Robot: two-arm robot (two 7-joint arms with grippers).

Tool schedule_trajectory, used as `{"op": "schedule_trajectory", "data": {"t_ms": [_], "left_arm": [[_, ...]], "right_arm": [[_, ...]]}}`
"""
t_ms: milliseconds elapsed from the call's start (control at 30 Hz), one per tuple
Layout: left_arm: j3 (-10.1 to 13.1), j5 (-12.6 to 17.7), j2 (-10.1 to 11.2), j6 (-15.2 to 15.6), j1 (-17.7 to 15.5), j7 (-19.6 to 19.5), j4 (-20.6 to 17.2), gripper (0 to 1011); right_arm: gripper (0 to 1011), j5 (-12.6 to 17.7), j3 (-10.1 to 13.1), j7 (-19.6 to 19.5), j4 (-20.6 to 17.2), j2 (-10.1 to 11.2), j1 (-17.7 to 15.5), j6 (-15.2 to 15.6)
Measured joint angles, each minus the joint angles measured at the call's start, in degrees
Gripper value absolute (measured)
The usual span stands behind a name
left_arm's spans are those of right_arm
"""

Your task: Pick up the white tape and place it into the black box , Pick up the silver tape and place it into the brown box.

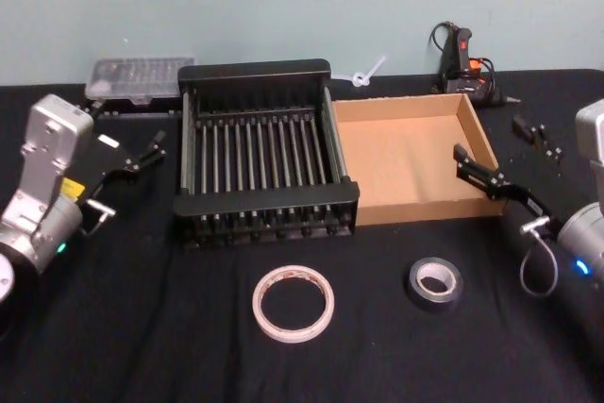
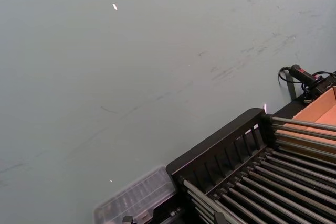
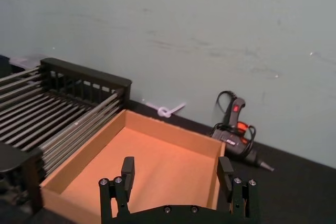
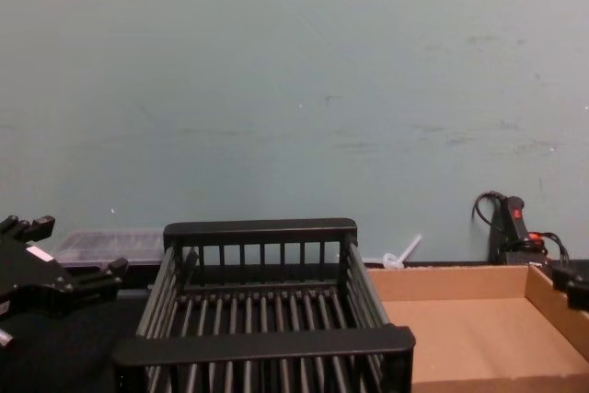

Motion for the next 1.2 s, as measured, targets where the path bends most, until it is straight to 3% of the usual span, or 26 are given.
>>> {"op": "schedule_trajectory", "data": {"t_ms": [367,833,1200], "left_arm": [[0.01,0.00,0.00,0.00,0.00,0.00,0.00,1001],[0.00,0.00,0.00,0.00,0.00,0.00,0.00,1001],[0.00,0.00,0.00,0.00,0.00,0.00,0.00,1002]], "right_arm": [[1002,1.24,1.61,1.04,-6.10,0.63,-5.92,4.33],[1000,2.33,3.94,1.10,-11.23,0.59,-12.92,9.00],[1000,2.64,4.71,1.80,-11.61,-0.46,-14.36,13.60]]}}
